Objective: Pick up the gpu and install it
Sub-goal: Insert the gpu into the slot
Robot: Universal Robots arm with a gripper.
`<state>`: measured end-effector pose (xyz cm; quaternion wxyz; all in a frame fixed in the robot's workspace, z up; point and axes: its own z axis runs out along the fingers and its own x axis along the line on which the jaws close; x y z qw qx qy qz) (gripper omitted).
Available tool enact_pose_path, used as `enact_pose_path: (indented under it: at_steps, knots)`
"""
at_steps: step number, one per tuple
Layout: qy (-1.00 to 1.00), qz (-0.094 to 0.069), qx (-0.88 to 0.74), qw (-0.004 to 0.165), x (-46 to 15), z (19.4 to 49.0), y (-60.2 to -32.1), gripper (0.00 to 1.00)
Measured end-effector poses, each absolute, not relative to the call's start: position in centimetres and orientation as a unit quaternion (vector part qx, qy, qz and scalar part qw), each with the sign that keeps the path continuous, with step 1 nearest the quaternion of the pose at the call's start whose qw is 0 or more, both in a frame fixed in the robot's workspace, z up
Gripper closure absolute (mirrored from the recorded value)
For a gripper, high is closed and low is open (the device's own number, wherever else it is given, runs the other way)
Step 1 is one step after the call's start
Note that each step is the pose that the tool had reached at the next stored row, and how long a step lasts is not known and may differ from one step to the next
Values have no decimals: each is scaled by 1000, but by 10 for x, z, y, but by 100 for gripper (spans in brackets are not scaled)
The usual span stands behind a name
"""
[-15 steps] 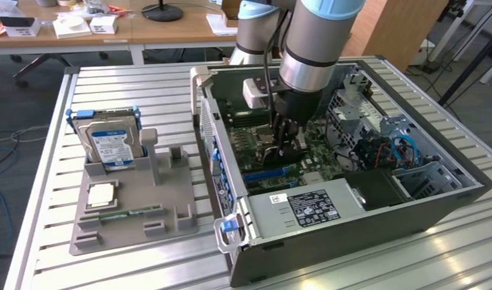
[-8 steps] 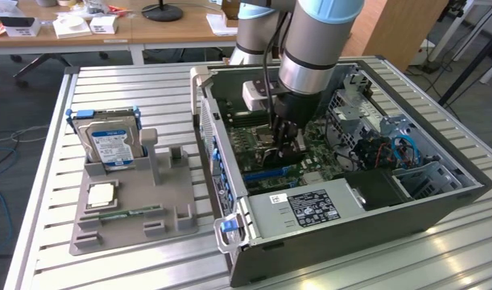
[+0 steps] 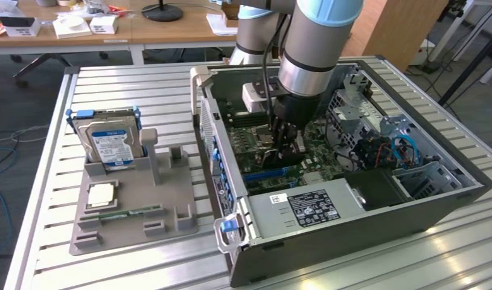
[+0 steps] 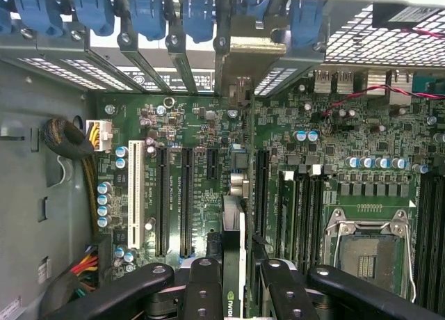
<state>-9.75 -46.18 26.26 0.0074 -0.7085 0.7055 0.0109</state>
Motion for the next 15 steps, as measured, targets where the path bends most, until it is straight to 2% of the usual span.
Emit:
enact_pose_path:
  at_steps: [15]
  knots:
    - [706, 11, -709, 7, -100, 260, -462, 74]
